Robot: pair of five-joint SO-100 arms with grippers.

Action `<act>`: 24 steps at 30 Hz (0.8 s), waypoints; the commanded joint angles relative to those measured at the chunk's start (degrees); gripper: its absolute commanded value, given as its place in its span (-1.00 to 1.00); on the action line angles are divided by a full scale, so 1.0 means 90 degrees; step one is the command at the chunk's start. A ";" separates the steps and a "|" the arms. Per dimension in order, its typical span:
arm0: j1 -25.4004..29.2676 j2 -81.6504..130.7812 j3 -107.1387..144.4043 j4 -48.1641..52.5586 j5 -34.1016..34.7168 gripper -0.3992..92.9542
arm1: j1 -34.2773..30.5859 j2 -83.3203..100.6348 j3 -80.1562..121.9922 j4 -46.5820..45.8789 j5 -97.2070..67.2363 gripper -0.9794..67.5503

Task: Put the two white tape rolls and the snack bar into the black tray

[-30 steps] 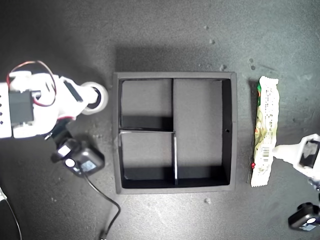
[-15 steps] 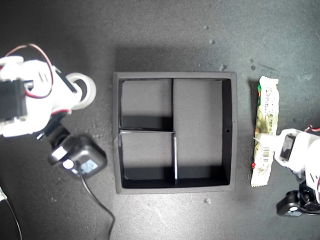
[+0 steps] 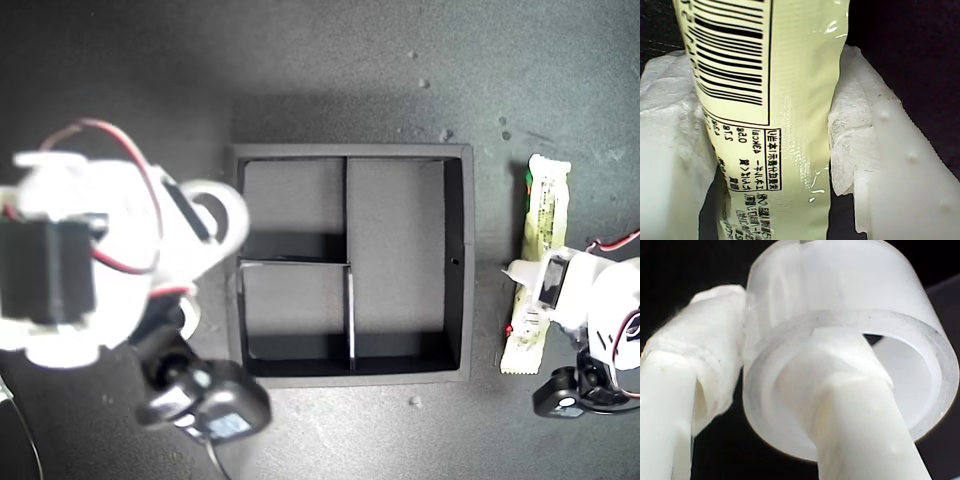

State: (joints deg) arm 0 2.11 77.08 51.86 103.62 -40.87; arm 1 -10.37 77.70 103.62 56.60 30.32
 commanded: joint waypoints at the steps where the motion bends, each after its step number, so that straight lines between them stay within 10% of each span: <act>1: 0.0078 -0.0283 -0.0605 0.0127 -0.0117 -0.99 | -0.0137 0.0020 -0.0908 0.0898 -0.0371 -0.77; 10: 0.0039 -0.1660 -0.1826 0.0137 0.0010 -0.99 | -0.0664 0.0010 -0.4795 0.3555 -0.1416 -0.77; 24: -0.0137 -0.2891 -0.3027 0.0156 0.0098 -0.99 | -0.0430 -0.2949 -0.9287 0.3311 -0.2393 -0.76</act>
State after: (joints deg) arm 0 1.23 50.36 27.16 103.97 -40.17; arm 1 -14.15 51.33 23.55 87.89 9.32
